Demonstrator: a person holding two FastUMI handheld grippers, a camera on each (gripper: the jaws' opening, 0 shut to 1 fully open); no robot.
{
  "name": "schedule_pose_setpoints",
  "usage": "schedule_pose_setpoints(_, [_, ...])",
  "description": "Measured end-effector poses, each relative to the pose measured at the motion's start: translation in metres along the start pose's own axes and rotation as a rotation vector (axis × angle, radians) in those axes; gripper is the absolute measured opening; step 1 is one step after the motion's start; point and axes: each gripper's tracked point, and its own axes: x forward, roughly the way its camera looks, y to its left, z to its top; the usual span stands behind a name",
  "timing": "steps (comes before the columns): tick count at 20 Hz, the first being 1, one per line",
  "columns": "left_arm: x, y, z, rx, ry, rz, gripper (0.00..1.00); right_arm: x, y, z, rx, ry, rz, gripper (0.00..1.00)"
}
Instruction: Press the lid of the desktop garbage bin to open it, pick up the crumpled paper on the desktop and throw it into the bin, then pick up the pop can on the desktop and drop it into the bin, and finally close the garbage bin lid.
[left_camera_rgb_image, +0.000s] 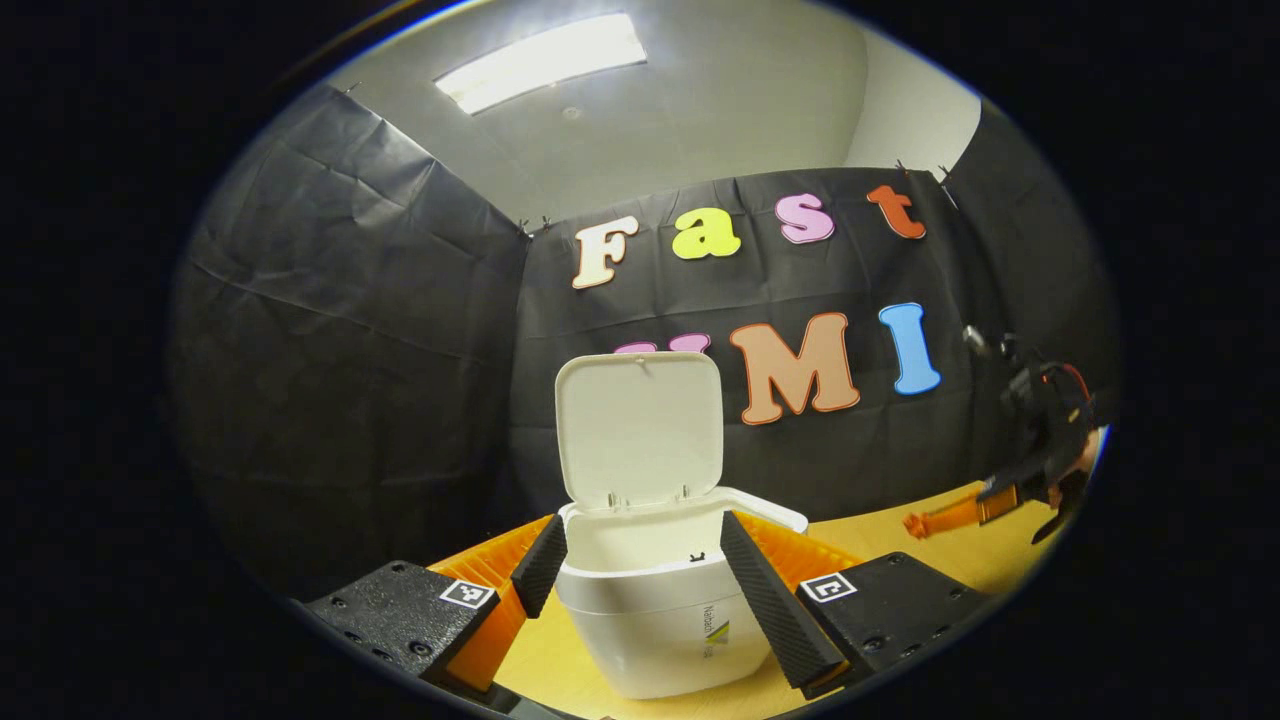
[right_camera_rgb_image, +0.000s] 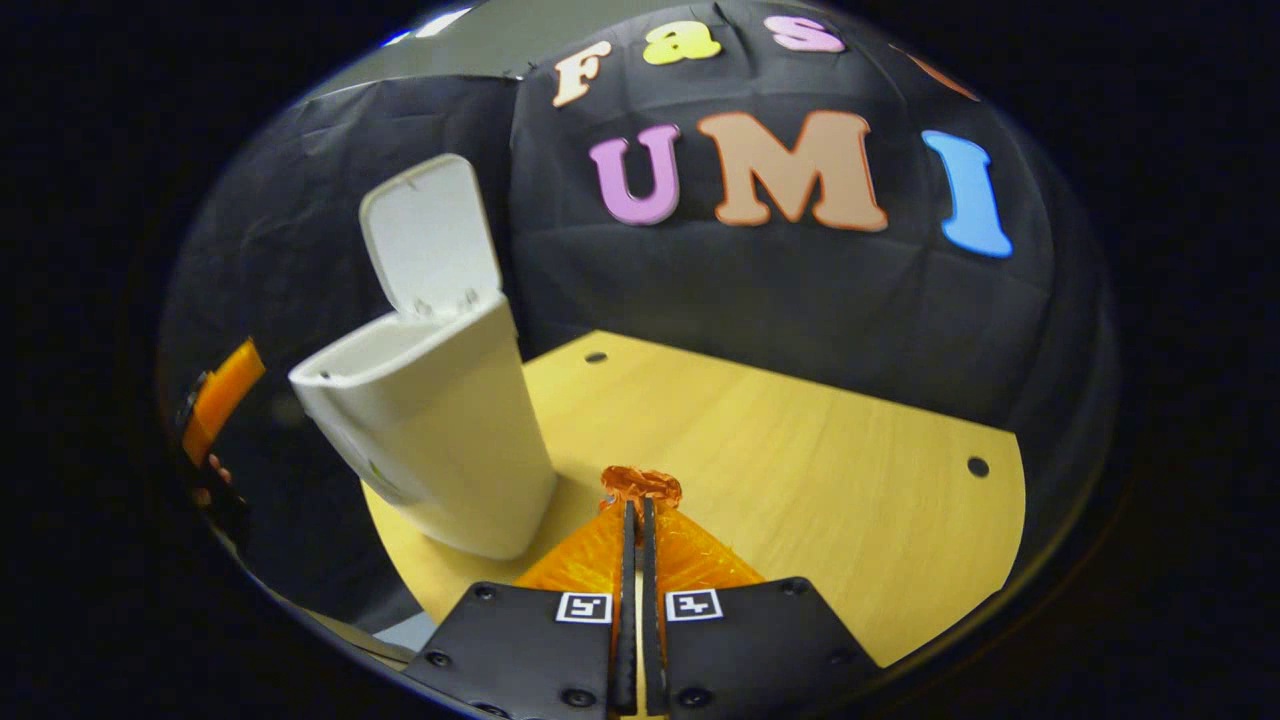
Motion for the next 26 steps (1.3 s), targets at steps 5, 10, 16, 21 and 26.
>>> schedule_pose_setpoints(5, [0.0,0.007,-0.003,-0.016,0.007,-0.005,0.94,0.001,0.103,0.088,-0.088,-0.173,0.185,0.05])
schedule_pose_setpoints(10, [-0.007,0.021,-0.003,0.005,0.017,0.004,0.99,0.035,0.162,0.108,-0.099,-0.195,0.264,0.06])
schedule_pose_setpoints(16, [-0.015,0.026,-0.006,0.0,0.031,0.013,0.94,0.044,0.182,0.11,-0.087,-0.202,0.31,0.55])
schedule_pose_setpoints(21, [-0.014,0.0,0.006,-0.002,0.009,-0.052,0.94,0.028,0.154,0.127,-0.066,-0.279,0.243,0.95])
schedule_pose_setpoints(26, [-0.006,-0.063,0.011,-0.042,-0.011,-0.217,0.95,-0.018,0.084,0.14,-0.043,-0.368,0.068,0.98])
